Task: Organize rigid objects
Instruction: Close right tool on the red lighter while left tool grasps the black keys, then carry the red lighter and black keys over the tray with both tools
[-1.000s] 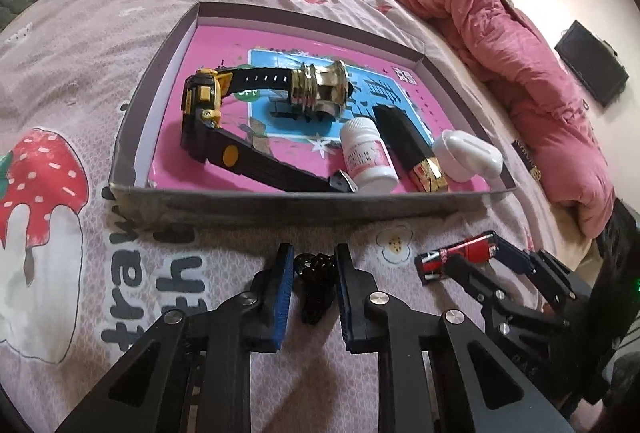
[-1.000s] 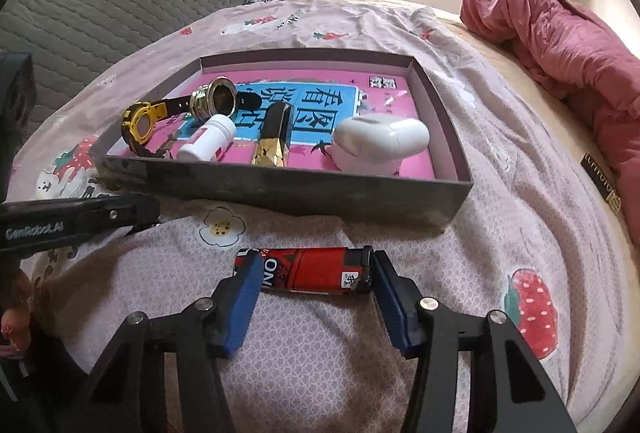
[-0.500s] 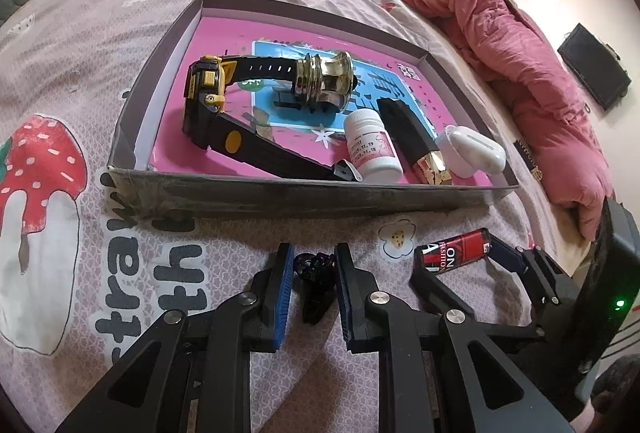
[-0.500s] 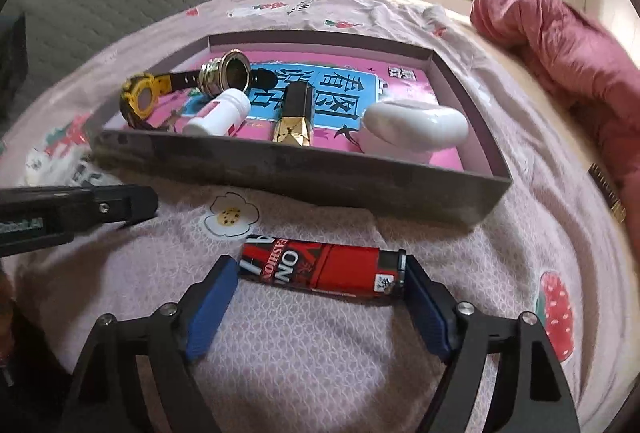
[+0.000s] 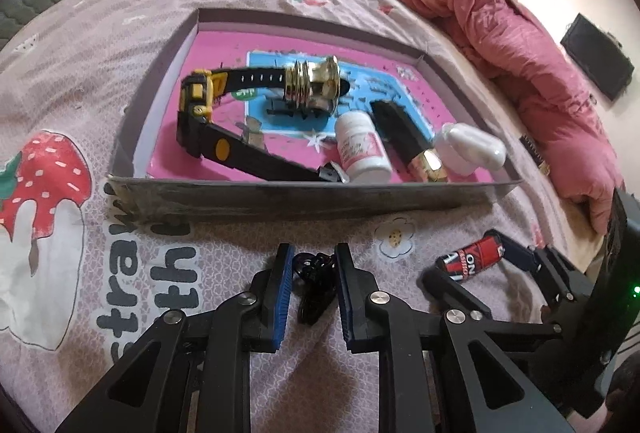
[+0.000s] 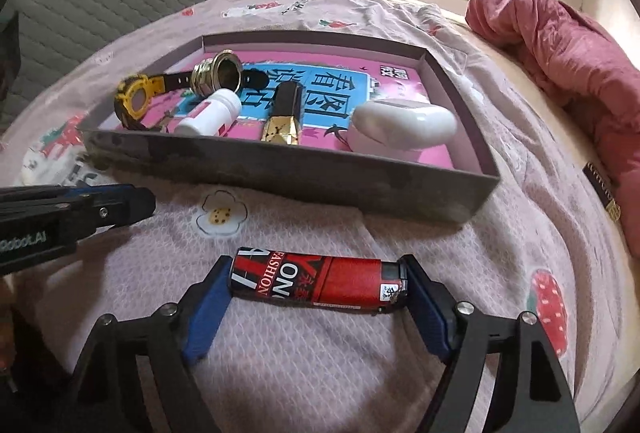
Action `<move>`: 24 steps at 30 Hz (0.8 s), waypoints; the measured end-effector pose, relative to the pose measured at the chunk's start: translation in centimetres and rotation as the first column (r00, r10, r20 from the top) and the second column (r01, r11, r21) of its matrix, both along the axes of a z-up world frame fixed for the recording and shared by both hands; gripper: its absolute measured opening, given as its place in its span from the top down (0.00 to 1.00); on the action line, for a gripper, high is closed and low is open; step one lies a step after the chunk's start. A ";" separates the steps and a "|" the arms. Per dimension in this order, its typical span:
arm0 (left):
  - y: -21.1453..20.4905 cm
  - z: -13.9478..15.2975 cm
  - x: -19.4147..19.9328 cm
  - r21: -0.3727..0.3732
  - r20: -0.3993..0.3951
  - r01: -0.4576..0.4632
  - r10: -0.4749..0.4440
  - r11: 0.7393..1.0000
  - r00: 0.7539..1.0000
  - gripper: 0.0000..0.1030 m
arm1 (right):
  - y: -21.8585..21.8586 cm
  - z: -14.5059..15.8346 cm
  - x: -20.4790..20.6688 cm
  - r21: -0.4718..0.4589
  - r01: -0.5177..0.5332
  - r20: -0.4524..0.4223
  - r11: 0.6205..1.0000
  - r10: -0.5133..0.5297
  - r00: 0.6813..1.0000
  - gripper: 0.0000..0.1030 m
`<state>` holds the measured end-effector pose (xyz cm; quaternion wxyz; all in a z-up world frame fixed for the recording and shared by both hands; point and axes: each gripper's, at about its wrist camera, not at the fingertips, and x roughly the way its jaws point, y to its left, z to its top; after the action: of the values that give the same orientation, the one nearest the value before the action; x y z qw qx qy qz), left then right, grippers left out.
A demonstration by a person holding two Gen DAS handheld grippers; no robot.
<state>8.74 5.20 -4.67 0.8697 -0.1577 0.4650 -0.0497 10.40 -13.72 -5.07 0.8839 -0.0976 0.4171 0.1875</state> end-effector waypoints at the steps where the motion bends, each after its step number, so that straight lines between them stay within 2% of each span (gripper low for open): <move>1: 0.1 0.3 -0.2 -0.004 0.008 -0.001 0.001 1.000 1.000 0.80 | -0.1 0.1 0.0 0.007 0.004 0.001 1.000 -0.004 1.000 0.22; 8: 0.2 2.2 -1.3 -0.012 0.063 -0.001 0.001 1.000 0.998 0.80 | -1.3 2.3 -0.3 0.070 0.026 0.059 0.997 -0.030 0.998 0.21; 18: 0.2 4.8 -2.7 0.011 0.129 -0.024 0.022 1.000 0.991 0.80 | -1.1 5.0 -1.7 0.091 -0.019 0.192 0.996 0.001 0.981 0.21; 24: 0.7 6.4 -3.2 0.019 0.172 -0.050 0.046 0.999 0.984 0.80 | -0.8 5.9 -2.1 0.092 -0.043 0.242 0.995 0.020 0.970 0.21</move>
<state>5.58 5.86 1.74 0.9091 -0.1542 0.3852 -0.0366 8.35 -14.53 0.78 0.9286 -0.0836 0.2957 0.2081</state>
